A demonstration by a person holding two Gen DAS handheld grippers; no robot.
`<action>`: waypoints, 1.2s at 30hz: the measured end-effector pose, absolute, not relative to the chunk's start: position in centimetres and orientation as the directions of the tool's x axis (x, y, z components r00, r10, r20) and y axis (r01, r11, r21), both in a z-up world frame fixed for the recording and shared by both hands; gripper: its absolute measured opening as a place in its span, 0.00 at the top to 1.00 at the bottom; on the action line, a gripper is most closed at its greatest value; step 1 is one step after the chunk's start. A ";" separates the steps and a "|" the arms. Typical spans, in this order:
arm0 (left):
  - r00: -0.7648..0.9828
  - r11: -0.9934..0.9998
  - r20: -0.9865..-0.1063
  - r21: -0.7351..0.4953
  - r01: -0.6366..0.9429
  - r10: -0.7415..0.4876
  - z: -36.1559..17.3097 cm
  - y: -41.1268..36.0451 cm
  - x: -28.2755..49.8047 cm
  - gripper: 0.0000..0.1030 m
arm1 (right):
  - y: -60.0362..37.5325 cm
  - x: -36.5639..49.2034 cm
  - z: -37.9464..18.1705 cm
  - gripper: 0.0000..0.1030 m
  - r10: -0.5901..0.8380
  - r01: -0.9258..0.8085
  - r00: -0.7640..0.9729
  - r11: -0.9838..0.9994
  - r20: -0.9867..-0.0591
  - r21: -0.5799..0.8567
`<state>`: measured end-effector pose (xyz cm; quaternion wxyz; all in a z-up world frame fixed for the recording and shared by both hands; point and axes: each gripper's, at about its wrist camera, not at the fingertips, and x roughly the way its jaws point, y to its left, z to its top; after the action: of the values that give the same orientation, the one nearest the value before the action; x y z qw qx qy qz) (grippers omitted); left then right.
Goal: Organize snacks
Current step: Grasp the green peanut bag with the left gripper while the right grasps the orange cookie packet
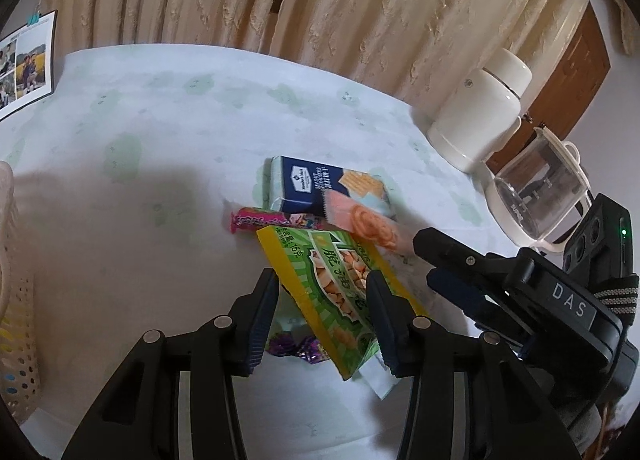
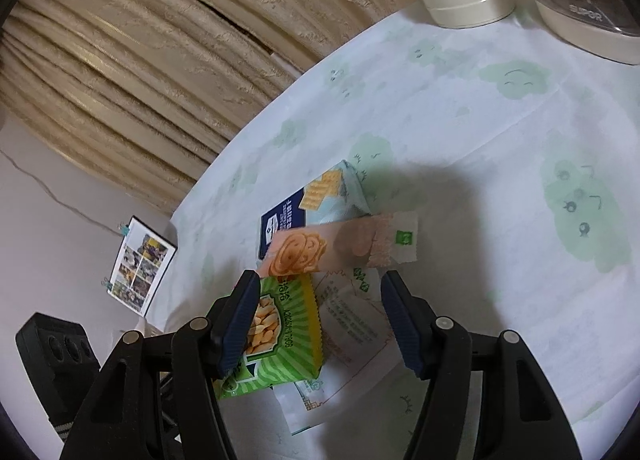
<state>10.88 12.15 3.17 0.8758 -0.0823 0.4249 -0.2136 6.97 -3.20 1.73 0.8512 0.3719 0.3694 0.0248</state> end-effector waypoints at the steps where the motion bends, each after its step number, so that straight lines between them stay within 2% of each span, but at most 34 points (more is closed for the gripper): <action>1: 0.548 0.895 -0.708 -0.327 0.305 -0.446 3.2 12.1 10.9 0.55 | -3.3 6.9 1.8 0.41 0.316 0.235 0.731 0.715 -0.605 0.658; 8: 0.549 0.893 -0.705 -0.334 0.303 -0.449 3.3 11.8 10.9 0.55 | -4.0 5.8 3.3 0.40 0.262 0.227 0.791 0.714 -0.554 0.662; 11: 0.546 0.893 -0.707 -0.339 0.295 -0.449 3.3 11.8 11.1 0.55 | -3.9 6.1 3.2 0.40 0.270 0.224 0.783 0.719 -0.561 0.658; 20: 0.532 0.890 -0.713 -0.360 0.280 -0.456 3.3 11.1 11.6 0.55 | -4.7 6.7 1.2 0.40 0.376 0.231 0.749 0.623 -0.545 0.747; 22: 0.532 0.892 -0.716 -0.358 0.277 -0.452 3.2 11.0 11.7 0.55 | -4.9 6.5 1.4 0.40 0.360 0.234 0.761 0.624 -0.540 0.746; 25: 0.531 0.892 -0.718 -0.360 0.272 -0.451 3.1 11.1 11.7 0.55 | -5.2 6.2 1.8 0.39 0.373 0.210 0.781 0.599 -0.500 0.773; 28: 0.530 0.892 -0.717 -0.362 0.272 -0.453 3.1 11.0 11.8 0.55 | -4.9 6.7 1.3 0.37 0.449 0.176 0.763 0.548 -0.465 0.818; 31: 0.528 0.889 -0.715 -0.363 0.279 -0.458 3.0 10.9 11.8 0.55 | -4.1 7.5 0.5 0.37 0.513 0.164 0.720 0.529 -0.467 0.833; 36: 0.513 0.879 -0.714 -0.381 0.286 -0.477 2.9 10.8 11.7 0.55 | -3.7 7.6 0.4 0.35 0.517 0.158 0.720 0.528 -0.463 0.835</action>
<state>11.70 10.80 2.93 0.8631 -0.1078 0.4410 -0.2210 7.57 -3.71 0.36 0.7978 0.4727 0.3568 0.1127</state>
